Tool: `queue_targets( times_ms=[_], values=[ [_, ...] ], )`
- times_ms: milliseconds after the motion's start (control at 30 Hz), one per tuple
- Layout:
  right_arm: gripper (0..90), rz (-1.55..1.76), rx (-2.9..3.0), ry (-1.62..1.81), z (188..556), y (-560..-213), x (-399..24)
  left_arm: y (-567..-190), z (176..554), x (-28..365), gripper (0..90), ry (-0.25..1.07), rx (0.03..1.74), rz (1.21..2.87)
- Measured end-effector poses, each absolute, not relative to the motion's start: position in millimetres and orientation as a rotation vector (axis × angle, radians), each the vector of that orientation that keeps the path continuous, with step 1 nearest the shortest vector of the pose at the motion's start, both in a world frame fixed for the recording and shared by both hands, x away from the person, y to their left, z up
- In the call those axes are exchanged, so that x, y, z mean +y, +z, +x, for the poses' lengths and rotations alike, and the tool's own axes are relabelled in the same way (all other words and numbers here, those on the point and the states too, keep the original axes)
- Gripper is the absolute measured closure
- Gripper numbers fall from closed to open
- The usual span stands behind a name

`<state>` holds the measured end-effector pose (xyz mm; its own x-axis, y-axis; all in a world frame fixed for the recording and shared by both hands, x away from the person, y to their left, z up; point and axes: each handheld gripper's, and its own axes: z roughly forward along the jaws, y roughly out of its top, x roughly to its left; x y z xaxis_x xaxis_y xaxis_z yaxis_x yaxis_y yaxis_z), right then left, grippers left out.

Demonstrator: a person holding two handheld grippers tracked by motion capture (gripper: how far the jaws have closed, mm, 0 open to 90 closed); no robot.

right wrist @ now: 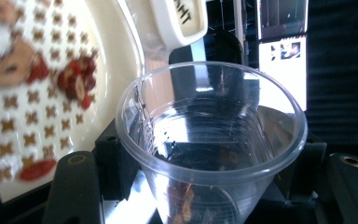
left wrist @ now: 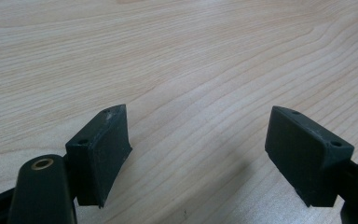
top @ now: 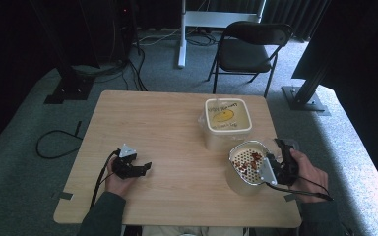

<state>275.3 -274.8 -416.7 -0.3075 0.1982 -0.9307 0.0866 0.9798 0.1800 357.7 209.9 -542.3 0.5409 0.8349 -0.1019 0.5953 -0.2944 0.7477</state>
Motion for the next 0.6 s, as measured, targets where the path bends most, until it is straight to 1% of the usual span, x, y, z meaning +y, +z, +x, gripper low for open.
queue_targets(
  times_ms=[333, 600],
  values=[
    [33.9, 0.530, 1.910, 0.453, 288.9, -404.1, -301.4, -542.3, 357.7, 209.9, 22.3, 0.397, 1.154, 2.012],
    [33.7, 0.705, 1.895, 0.660, 296.7, -394.1, -314.6, -542.3, 357.7, 209.7, 22.3, 0.396, 1.154, 2.013]
  ],
)
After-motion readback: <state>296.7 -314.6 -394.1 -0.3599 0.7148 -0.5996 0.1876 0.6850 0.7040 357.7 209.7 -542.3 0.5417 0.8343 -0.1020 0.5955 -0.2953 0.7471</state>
